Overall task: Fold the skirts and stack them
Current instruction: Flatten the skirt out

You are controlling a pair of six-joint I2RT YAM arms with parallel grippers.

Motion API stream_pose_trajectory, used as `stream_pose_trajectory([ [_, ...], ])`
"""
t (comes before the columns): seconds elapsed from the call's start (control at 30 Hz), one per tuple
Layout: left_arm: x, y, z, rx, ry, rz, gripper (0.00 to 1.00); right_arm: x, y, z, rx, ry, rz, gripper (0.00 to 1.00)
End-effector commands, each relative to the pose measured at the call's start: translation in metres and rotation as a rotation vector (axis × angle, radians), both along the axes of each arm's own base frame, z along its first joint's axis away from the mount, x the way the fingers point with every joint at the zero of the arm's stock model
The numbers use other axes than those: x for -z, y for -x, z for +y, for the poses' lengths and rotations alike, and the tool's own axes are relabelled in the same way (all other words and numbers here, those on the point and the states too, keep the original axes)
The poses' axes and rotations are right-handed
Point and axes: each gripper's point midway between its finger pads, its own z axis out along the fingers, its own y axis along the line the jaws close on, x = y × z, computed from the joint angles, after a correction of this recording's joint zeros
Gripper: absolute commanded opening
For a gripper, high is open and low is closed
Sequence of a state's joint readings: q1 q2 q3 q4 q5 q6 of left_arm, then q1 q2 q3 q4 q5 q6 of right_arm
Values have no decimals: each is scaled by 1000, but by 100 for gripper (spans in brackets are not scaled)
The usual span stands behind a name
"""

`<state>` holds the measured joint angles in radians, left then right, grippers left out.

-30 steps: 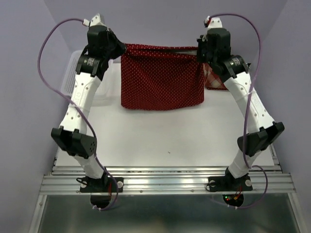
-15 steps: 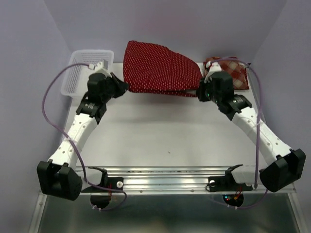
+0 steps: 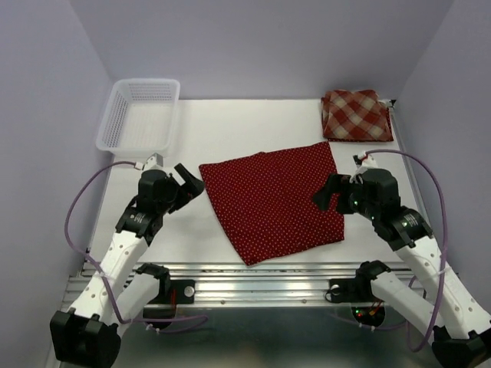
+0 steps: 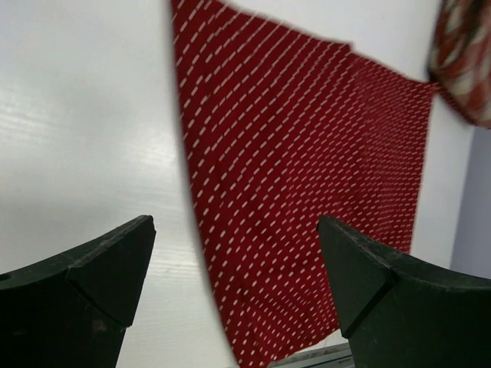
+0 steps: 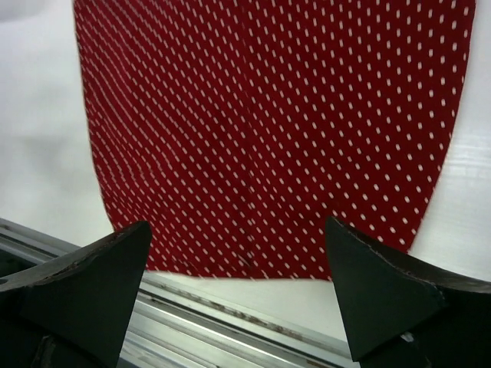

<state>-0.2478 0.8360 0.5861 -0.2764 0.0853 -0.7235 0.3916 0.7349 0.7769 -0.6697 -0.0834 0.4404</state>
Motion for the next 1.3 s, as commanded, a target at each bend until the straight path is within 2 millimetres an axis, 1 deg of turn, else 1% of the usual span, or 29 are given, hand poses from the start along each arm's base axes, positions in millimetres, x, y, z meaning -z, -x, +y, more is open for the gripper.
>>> stream_pose_trajectory([
  [0.0,-51,-11,-5,2,41,-140,99,-21,-14,5,31,-47,-41,100],
  [0.03,-55,-13,-7,9,44,-152,99,-18,-17,6,34,-45,-31,100],
  [0.17,-44,-17,-21,58,56,-115,99,14,-35,7,95,-11,76,100],
  [0.23,-33,-20,-35,96,55,-86,99,28,-45,-3,165,36,91,100],
  [0.27,-29,-21,-41,110,60,-76,99,41,-51,-5,206,53,132,100],
  [0.3,-23,-24,-57,151,59,-64,99,48,-55,-12,252,85,146,100],
  [0.33,-20,-26,-65,168,59,-56,99,56,-58,-14,277,101,169,100],
  [0.37,-17,-28,-72,187,57,-49,99,74,-59,-17,298,139,221,100],
  [0.4,-7,-35,-80,203,43,-17,99,83,-60,-22,322,173,239,100],
  [0.43,4,-35,-85,220,30,9,99,93,-61,-25,335,197,262,100],
  [0.47,3,-41,-94,246,27,7,99,103,-60,-28,356,215,285,100],
  [0.5,25,-46,-94,261,-18,56,99,112,-59,-32,374,236,300,100],
  [0.57,39,-54,-93,245,-56,98,99,133,-51,-37,388,269,346,100],
  [0.67,69,-63,-93,247,-98,158,99,147,-48,-27,362,215,360,100],
  [0.77,77,-73,-96,248,-108,177,99,161,-43,-19,326,188,397,100],
  [0.8,89,-74,-96,250,-121,206,99,164,-44,-16,314,182,396,100],
  [0.83,89,-79,-99,256,-126,204,99,168,-44,-15,308,184,408,100],
  [0.87,94,-82,-98,254,-136,218,99,173,-44,-15,301,196,420,100],
  [0.9,108,-83,-94,247,-149,257,99,173,-47,-14,297,200,417,100],
  [0.97,116,-89,-88,233,-157,289,99,179,-51,-16,293,230,416,100],
  [1.0,125,-90,-83,223,-163,315,99,179,-55,-17,294,240,413,100],
  [1.03,126,-97,-75,199,-157,321,99,176,-63,-17,300,247,398,100],
  [1.07,129,-101,-70,189,-156,326,99,176,-66,-15,297,250,398,100],
  [1.1,135,-103,-67,193,-156,341,99,180,-68,-14,289,257,409,100],
  [1.13,131,-112,-65,189,-155,325,99,180,-69,-9,273,241,419,100],
  [1.17,131,-119,-58,172,-157,324,99,178,-74,-2,255,220,412,100],
  [1.2,136,-123,-56,178,-162,333,99,178,-76,2,239,203,411,100],
  [1.23,129,-132,-57,193,-166,317,99,179,-76,6,229,186,415,100],
  [1.27,130,-135,-56,197,-168,324,99,179,-77,7,224,181,402,100],
])
